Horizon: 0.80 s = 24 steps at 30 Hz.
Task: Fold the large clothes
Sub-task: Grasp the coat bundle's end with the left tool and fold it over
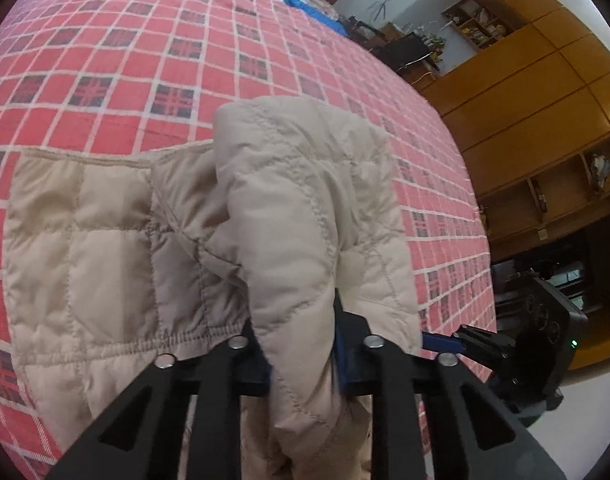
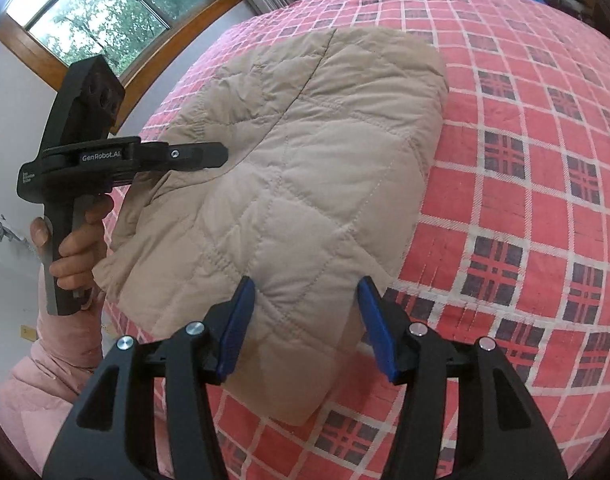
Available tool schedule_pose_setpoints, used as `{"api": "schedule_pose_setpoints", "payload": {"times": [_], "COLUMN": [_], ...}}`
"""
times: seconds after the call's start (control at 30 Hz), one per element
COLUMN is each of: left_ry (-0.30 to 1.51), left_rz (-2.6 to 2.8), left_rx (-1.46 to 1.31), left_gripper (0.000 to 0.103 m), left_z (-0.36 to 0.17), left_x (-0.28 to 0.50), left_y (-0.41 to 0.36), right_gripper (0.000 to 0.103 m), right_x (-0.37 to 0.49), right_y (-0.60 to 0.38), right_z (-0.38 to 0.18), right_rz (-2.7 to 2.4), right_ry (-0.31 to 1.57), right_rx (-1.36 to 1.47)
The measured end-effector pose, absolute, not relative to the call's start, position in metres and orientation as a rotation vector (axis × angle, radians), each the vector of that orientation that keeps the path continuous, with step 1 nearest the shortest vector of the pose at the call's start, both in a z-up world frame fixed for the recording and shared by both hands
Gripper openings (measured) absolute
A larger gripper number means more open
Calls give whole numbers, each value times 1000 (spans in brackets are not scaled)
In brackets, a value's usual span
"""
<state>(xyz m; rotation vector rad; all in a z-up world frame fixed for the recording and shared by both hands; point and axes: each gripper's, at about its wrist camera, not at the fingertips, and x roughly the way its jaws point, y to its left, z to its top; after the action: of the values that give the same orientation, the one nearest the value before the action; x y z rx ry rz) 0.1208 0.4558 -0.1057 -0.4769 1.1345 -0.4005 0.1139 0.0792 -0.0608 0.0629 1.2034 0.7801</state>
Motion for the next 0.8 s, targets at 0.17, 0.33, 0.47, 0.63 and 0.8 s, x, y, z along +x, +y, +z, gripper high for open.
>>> {"api": "schedule_pose_setpoints", "payload": {"times": [0.17,0.33,0.47,0.63,0.8], "left_ry": [1051,955,917,928,987], "left_rz": [-487,-506,-478,-437,-374], "left_rx": [-509,-503,-513,-564,-574], "left_gripper": [16,15,15,16,16], "left_z": [-76,-46,-42,-72,-112], "left_x": [99,75,62,54,55], "left_y": [473,492,523,566,585], "right_gripper": [55,63,63,63,63], "right_x": [116,113,115,108,101], "right_y": [63,62,75,103,132], "right_z": [-47,-39,-42,-52,-63], "right_rz": [808,825,887,920,936], "right_ry": [1200,1198,1233,1276,1310], "right_rx": [136,146,162,116,90]}}
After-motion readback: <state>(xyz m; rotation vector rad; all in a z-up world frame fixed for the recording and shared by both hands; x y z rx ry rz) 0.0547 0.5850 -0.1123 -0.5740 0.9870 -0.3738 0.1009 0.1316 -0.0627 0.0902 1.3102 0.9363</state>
